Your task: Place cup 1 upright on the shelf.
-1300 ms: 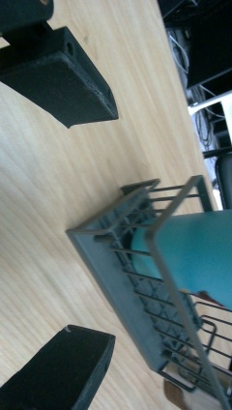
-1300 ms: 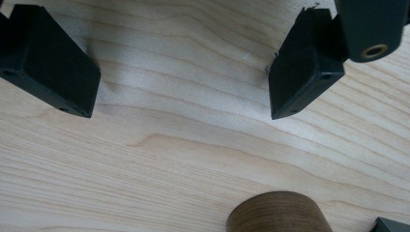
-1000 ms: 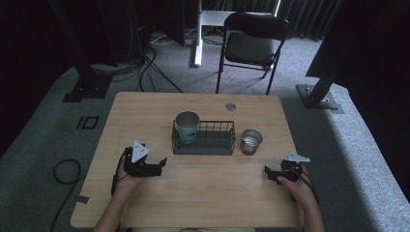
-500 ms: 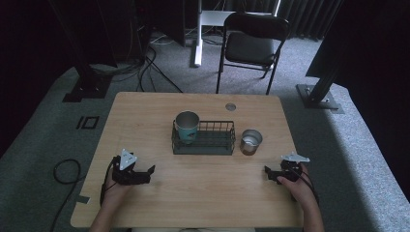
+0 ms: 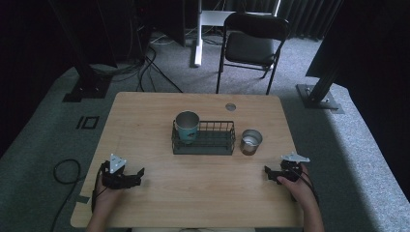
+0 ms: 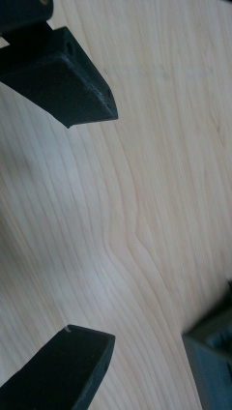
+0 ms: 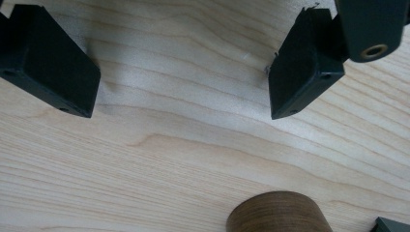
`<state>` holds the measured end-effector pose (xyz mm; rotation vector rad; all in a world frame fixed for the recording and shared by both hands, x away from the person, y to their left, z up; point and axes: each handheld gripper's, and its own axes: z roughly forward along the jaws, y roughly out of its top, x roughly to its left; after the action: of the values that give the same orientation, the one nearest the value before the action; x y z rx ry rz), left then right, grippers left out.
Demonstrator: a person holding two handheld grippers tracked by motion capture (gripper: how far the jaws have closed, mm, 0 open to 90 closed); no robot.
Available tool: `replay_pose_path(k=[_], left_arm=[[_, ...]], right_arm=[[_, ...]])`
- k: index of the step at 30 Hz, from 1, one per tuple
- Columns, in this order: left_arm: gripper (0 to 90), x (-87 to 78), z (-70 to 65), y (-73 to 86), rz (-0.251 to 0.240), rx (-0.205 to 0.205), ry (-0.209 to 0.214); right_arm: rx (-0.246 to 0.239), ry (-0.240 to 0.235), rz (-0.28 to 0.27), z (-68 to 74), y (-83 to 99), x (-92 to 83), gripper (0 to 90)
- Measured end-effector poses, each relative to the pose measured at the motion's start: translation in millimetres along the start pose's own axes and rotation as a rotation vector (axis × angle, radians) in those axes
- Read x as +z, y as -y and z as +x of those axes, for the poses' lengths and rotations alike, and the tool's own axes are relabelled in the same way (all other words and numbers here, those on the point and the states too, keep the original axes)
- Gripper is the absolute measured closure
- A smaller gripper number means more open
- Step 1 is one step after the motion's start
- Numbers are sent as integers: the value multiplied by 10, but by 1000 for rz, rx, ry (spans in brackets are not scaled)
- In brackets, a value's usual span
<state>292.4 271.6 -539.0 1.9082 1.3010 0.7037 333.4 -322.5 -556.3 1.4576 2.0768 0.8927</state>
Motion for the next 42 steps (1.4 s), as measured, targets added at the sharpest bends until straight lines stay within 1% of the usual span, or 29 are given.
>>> replay_pose_path(k=[7, 11, 13, 18, 19, 23, 28, 29, 31, 32, 33, 34, 36, 42], left_arm=[[14, 3, 103, 76, 33, -32, -23], [14, -23, 157, 114, 52, -49, -52], [14, -34, 187, 136, 59, -60, -56], [14, -45, 241, 188, 92, -71, -76], [14, -43, 249, 195, 98, -83, -79], [14, -47, 273, 211, 107, -98, -97], [14, -34, 271, 208, 127, -109, -115], [14, -29, 271, 209, 131, -110, -114], [14, -13, 266, 208, 158, -110, -114], [13, -6, 270, 207, 167, -116, -107], [14, -6, 270, 207, 167, -116, -107], [14, -1, 281, 206, 171, -130, -103], [13, 2, 286, 206, 174, -141, -101], [13, 7, 294, 203, 174, -140, -97]], right_arm=[[0, 0, 0, 0, 0, 0, 109], [0, 0, 0, 0, 0, 0, 109], [0, 0, 0, 0, 0, 0, 109], [0, 0, 0, 0, 0, 0, 109], [0, 0, 0, 1, 0, 0, 109], [0, 0, 0, 1, 0, 0, 109], [0, 0, 0, 0, 0, 0, 109], [0, 0, 0, 0, 0, 0, 109], [0, 0, 0, 0, 0, 0, 109], [0, 0, 0, 0, 0, 0, 109], [0, 0, 0, 0, 0, 0, 109], [0, 0, 0, 0, 0, 0, 109], [0, 0, 0, 0, 0, 0, 109], [0, 0, 0, 0, 0, 0, 109]])
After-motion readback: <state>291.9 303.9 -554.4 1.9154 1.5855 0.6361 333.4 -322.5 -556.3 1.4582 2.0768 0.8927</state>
